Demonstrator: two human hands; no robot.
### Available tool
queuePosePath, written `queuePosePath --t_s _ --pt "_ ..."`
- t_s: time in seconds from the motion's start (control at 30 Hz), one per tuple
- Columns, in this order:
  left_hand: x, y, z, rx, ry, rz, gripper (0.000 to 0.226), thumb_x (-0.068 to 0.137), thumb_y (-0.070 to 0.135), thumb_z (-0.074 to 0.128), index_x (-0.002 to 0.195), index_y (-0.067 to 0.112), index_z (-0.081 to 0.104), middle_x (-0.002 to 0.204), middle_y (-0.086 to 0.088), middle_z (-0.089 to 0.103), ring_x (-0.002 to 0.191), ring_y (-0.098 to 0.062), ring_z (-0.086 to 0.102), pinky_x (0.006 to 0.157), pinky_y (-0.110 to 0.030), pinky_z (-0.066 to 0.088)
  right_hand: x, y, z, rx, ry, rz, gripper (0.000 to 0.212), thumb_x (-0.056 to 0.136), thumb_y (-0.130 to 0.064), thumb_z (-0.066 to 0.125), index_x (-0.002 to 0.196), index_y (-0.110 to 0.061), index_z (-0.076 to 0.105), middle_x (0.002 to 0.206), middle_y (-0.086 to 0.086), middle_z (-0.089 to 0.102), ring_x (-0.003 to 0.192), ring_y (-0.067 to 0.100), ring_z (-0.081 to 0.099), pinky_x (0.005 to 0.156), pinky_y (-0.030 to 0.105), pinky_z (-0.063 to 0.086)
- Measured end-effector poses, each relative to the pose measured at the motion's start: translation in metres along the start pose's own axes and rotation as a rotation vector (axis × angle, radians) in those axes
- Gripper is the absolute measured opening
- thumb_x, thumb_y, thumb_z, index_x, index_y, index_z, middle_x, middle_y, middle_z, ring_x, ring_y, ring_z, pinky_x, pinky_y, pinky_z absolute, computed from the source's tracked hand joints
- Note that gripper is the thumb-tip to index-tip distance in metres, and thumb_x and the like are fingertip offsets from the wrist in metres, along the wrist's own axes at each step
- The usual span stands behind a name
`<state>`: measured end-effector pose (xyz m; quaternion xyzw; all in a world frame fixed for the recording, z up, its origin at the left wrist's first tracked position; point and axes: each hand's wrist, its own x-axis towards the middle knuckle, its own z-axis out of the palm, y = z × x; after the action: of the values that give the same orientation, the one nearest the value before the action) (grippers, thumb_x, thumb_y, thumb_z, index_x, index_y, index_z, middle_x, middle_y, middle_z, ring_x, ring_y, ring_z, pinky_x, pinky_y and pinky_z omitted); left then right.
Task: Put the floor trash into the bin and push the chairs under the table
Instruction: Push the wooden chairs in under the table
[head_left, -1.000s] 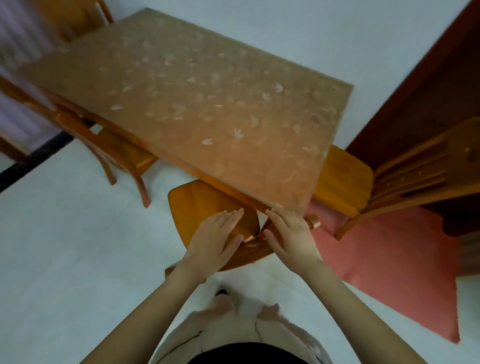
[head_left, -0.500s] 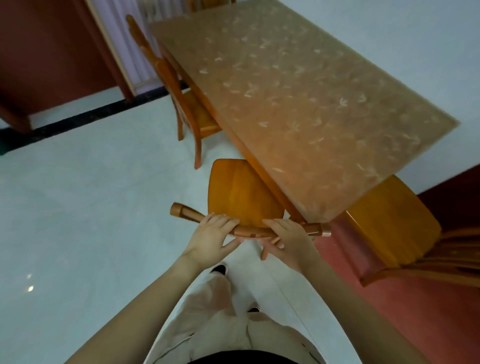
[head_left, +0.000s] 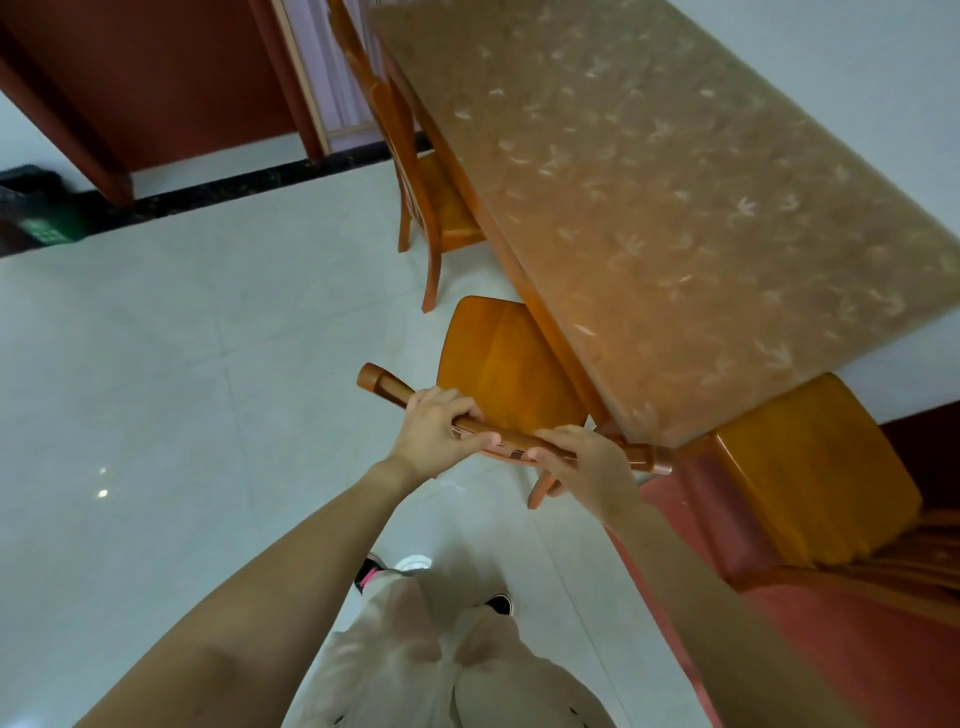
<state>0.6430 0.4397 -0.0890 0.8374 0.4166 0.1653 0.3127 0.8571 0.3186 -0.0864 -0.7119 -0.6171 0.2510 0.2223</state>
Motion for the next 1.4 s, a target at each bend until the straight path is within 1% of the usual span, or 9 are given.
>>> queuePosePath --t_s 0.13,0.43,0.57,0.63,0.67,0.8,0.93,1.27,1.4 --pt "0.006 -0.008 0.000 -0.076 0.030 0.041 0.038 0.075 0.073 0.058 0.076 0.035 0.065 0.074 0.016 0.059 0.082 -0.010 0.051 0.082 -0.036 0.035 0.002 0.001 0.009 -0.003 0.121 -0.101 0.036 0.094 -0.048 0.054 0.109 -0.020 0.071 0.090 -0.008 0.073 0.067 0.005 0.068 0.065 0.027 0.057" --pt "0.012 -0.023 -0.005 -0.121 0.063 0.092 0.041 0.075 0.074 0.056 0.074 0.034 0.065 0.071 0.019 0.055 0.077 -0.010 0.049 0.077 -0.030 0.030 0.010 -0.017 0.013 -0.004 0.107 -0.082 0.040 0.095 -0.049 0.050 0.108 -0.017 0.071 0.077 -0.009 0.073 0.068 0.003 0.068 0.071 0.012 0.050" --pt "0.024 -0.037 -0.020 -0.136 0.054 0.138 0.035 0.075 0.070 0.061 0.069 0.035 0.062 0.064 0.022 0.051 0.069 -0.011 0.052 0.073 -0.036 0.037 0.019 -0.032 0.020 -0.045 0.123 -0.075 0.043 0.095 -0.051 0.049 0.107 -0.016 0.070 0.078 -0.010 0.072 0.071 0.005 0.067 0.070 0.017 0.051" --pt "0.033 -0.066 -0.047 -0.133 -0.015 0.170 0.037 0.074 0.071 0.059 0.069 0.034 0.063 0.066 0.021 0.053 0.074 -0.010 0.052 0.077 -0.034 0.034 0.037 -0.064 0.042 -0.054 0.175 -0.009 0.046 0.095 -0.055 0.046 0.110 -0.018 0.069 0.078 -0.011 0.072 0.072 0.005 0.067 0.069 0.019 0.052" --pt "0.035 -0.065 -0.045 -0.109 -0.021 0.170 0.039 0.073 0.071 0.059 0.069 0.033 0.064 0.066 0.021 0.053 0.076 -0.009 0.052 0.079 -0.033 0.033 0.037 -0.067 0.037 -0.027 0.146 0.036 0.044 0.094 -0.053 0.047 0.111 -0.019 0.069 0.078 -0.011 0.072 0.072 0.004 0.067 0.070 0.022 0.053" --pt "0.051 -0.084 -0.066 -0.095 -0.071 0.162 0.038 0.070 0.069 0.062 0.070 0.031 0.065 0.072 0.022 0.057 0.081 -0.006 0.052 0.087 -0.034 0.034 0.053 -0.090 0.046 -0.011 0.121 0.141 0.025 0.096 -0.036 0.057 0.114 -0.024 0.069 0.084 -0.015 0.068 0.074 0.006 0.066 0.072 0.034 0.055" --pt "0.076 -0.114 -0.091 -0.055 -0.165 0.191 0.037 0.072 0.069 0.064 0.074 0.032 0.065 0.081 0.020 0.061 0.089 -0.006 0.051 0.091 -0.035 0.035 0.075 -0.120 0.065 0.046 0.139 0.217 0.027 0.095 -0.035 0.059 0.118 -0.023 0.068 0.093 -0.009 0.068 0.077 0.010 0.067 0.075 0.039 0.057" --pt "0.129 -0.159 -0.118 -0.034 -0.228 0.294 0.044 0.073 0.074 0.059 0.076 0.030 0.065 0.082 0.018 0.062 0.089 -0.006 0.052 0.090 -0.034 0.038 0.126 -0.152 0.079 0.113 0.159 0.355 0.027 0.094 -0.036 0.062 0.119 -0.027 0.068 0.097 -0.011 0.066 0.080 0.012 0.067 0.077 0.042 0.058" --pt "0.161 -0.169 -0.132 -0.053 -0.283 0.282 0.037 0.072 0.068 0.065 0.075 0.031 0.065 0.081 0.016 0.060 0.091 -0.006 0.049 0.089 -0.032 0.030 0.155 -0.158 0.080 0.121 0.180 0.379 0.027 0.095 -0.033 0.061 0.119 -0.025 0.068 0.097 -0.008 0.065 0.075 0.013 0.064 0.072 0.043 0.058"
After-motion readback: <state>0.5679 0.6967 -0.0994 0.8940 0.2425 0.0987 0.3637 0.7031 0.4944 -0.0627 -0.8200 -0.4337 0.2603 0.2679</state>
